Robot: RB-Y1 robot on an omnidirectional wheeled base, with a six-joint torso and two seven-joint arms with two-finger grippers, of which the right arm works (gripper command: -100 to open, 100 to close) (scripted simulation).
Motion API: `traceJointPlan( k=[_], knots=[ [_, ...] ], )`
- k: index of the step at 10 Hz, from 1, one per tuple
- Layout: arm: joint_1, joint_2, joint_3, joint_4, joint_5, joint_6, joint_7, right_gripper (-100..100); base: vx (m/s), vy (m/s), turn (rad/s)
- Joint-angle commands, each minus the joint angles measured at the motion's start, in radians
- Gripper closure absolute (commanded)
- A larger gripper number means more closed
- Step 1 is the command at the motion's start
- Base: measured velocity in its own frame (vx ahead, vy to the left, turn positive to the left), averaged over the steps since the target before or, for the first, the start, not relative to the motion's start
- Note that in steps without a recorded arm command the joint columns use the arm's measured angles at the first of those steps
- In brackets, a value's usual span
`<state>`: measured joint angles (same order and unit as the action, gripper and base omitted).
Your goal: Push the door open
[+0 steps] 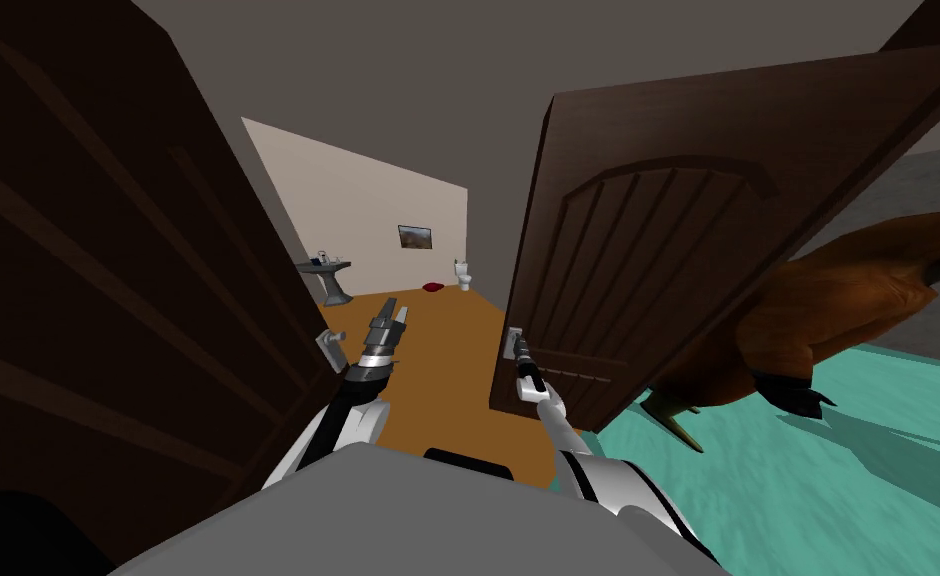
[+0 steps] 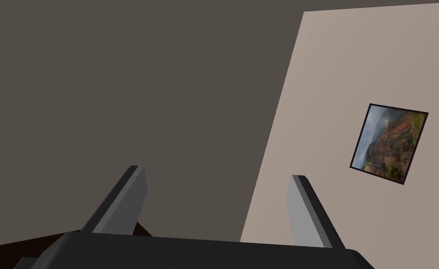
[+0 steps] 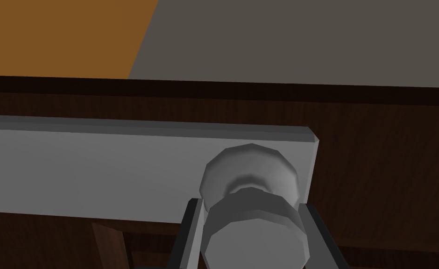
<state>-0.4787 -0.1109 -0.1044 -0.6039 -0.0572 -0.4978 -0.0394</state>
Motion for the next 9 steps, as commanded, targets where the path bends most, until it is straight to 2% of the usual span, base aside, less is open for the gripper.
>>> traceJointPlan(
  k=[1, 3, 6, 7, 9],
  knots=[
    [-0.003, -0.014, -0.019, 0.001, -0.006, -0.002, 0.006, 100, 0.177, 0.061, -0.041],
    [-0.002, -0.018, -0.028, 0.002, -0.010, -0.002, 0.010, 100, 0.159, 0.075, -0.040],
    [0.001, -0.034, -0.064, 0.006, -0.023, -0.001, 0.023, 100, 0.173, 0.107, -0.064],
    [0.001, -0.034, -0.064, 0.018, -0.023, -0.001, 0.023, 100, 0.155, 0.066, -0.029],
    [0.004, -0.046, -0.092, 0.008, -0.033, 0.000, 0.033, 100, 0.180, 0.098, -0.050]
  ],
)
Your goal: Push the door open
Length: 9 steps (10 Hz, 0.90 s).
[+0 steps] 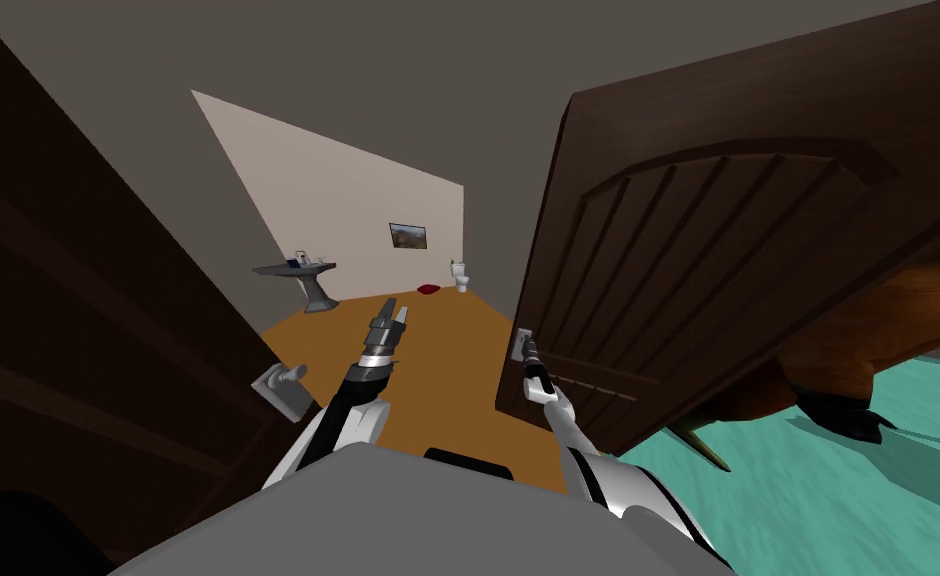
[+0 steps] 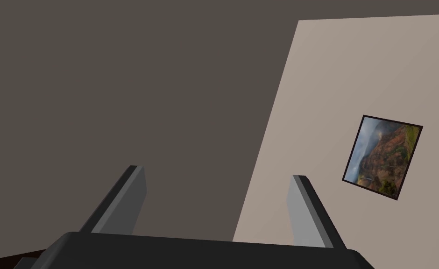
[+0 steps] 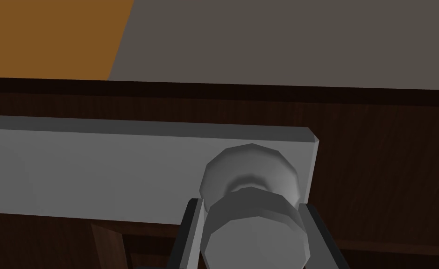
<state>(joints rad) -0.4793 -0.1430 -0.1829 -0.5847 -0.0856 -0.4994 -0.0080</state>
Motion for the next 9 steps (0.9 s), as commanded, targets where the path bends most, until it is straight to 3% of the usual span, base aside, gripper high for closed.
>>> traceJointPlan(
  k=[1, 5, 7, 9],
  knots=[
    [0.005, -0.019, -0.024, -0.010, -0.009, 0.002, 0.006, 100, 0.201, 0.116, -0.075],
    [0.008, -0.036, -0.062, -0.007, -0.022, 0.003, 0.020, 100, 0.172, 0.086, -0.053],
    [0.008, -0.036, -0.062, -0.007, -0.022, 0.003, 0.020, 100, 0.083, 0.057, -0.042],
    [0.011, -0.047, -0.087, -0.004, -0.032, 0.004, 0.029, 100, 0.130, 0.086, -0.057]
  ],
)
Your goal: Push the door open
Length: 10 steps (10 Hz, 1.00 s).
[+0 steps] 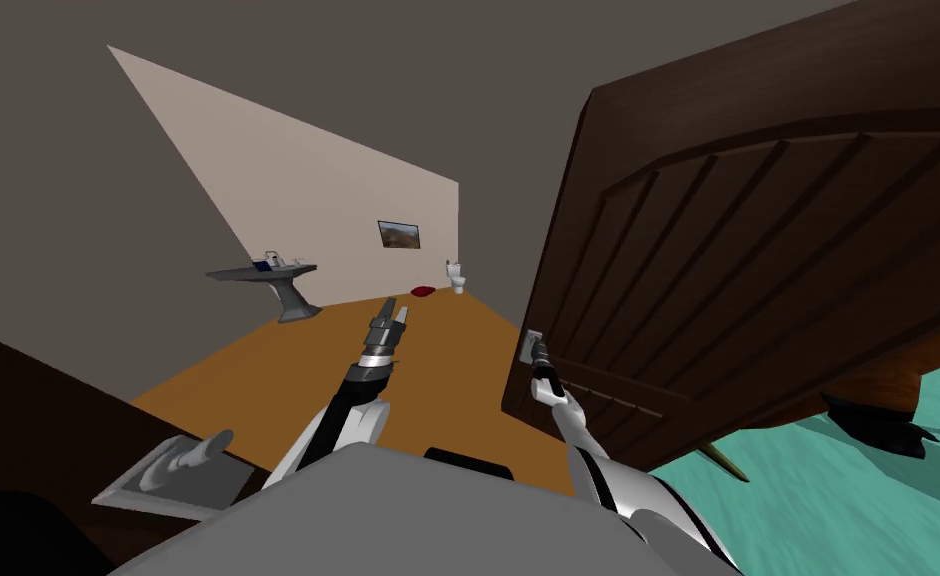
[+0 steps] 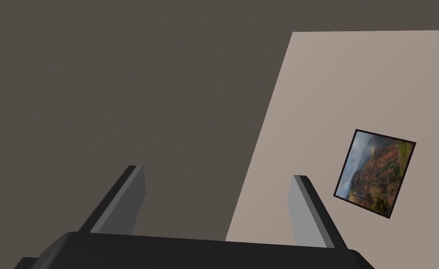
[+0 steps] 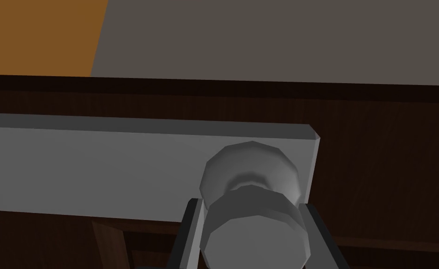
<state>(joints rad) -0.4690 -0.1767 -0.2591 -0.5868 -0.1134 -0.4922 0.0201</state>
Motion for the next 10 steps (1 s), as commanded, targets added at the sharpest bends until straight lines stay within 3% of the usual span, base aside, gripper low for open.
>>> traceJointPlan(
  k=[1, 7, 8, 10],
  knots=[
    [0.001, -0.017, -0.020, -0.001, -0.007, -0.003, 0.004, 100, 0.157, 0.106, -0.065],
    [0.005, -0.038, -0.068, 0.003, -0.024, -0.002, 0.022, 100, 0.187, 0.094, -0.058],
    [0.012, -0.035, -0.063, -0.009, -0.022, 0.006, 0.020, 100, 0.071, 0.041, -0.035],
    [0.014, -0.048, -0.087, -0.004, -0.032, 0.003, 0.028, 100, 0.171, 0.054, -0.055]
  ],
)
